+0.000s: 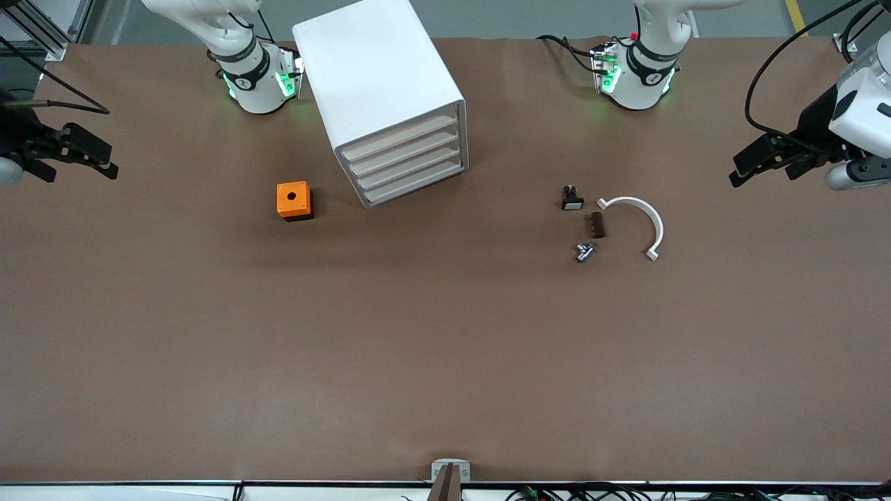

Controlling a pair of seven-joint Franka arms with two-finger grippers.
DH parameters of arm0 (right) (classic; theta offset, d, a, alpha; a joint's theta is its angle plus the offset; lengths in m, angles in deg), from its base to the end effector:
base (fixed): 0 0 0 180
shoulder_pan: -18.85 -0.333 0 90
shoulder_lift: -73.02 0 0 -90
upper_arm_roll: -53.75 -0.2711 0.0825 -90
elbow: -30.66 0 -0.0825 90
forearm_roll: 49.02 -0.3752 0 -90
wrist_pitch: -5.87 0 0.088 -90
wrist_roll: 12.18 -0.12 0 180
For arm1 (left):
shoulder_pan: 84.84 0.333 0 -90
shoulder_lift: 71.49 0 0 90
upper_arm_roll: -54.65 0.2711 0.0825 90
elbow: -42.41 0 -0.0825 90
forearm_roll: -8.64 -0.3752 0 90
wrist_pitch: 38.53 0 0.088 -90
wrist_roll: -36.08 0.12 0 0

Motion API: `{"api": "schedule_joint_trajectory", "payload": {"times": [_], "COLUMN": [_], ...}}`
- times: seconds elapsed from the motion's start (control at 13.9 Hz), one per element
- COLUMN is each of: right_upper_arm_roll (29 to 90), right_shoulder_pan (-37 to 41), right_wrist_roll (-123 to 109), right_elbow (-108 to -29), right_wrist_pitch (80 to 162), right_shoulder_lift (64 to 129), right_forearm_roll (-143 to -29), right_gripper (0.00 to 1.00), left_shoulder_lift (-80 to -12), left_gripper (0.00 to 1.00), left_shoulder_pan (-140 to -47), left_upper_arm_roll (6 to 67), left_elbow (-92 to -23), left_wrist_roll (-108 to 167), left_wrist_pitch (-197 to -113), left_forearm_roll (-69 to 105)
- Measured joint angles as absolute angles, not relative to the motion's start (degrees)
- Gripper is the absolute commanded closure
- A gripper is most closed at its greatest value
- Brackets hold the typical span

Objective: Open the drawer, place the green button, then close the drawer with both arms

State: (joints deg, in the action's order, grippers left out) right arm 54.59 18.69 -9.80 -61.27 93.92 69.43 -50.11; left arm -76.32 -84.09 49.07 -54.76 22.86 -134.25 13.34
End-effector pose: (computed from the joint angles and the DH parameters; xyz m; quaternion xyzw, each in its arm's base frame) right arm 0.5254 -0.0041 0.5816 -0.9998 -0.0151 0.0023 0.0100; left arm 0.5299 -0.0556 0.5627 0.9960 0.0760 0.0231 0.0409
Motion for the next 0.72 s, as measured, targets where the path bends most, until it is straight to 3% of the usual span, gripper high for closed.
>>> {"api": "schedule_joint_trajectory", "payload": {"times": [0.72], "right_upper_arm_roll": [54.6], "right_shoulder_pan": [18.7], "right_wrist_roll": [-9.8], "right_elbow": [-61.3], "right_wrist_pitch": [94.0], "right_shoulder_lift": [69.4], "right_forearm_roll": [-50.1], "right_gripper": [0.00], "left_shoulder_lift": [-71.1], "left_gripper": [0.00], "left_shoulder_pan": [-83.6], "left_upper_arm_roll": [49.2], "left_elbow": [-49.3], "left_wrist_roll": [25.8], "left_wrist_pitch": [-135.9], "left_forearm_roll": [12.5]}}
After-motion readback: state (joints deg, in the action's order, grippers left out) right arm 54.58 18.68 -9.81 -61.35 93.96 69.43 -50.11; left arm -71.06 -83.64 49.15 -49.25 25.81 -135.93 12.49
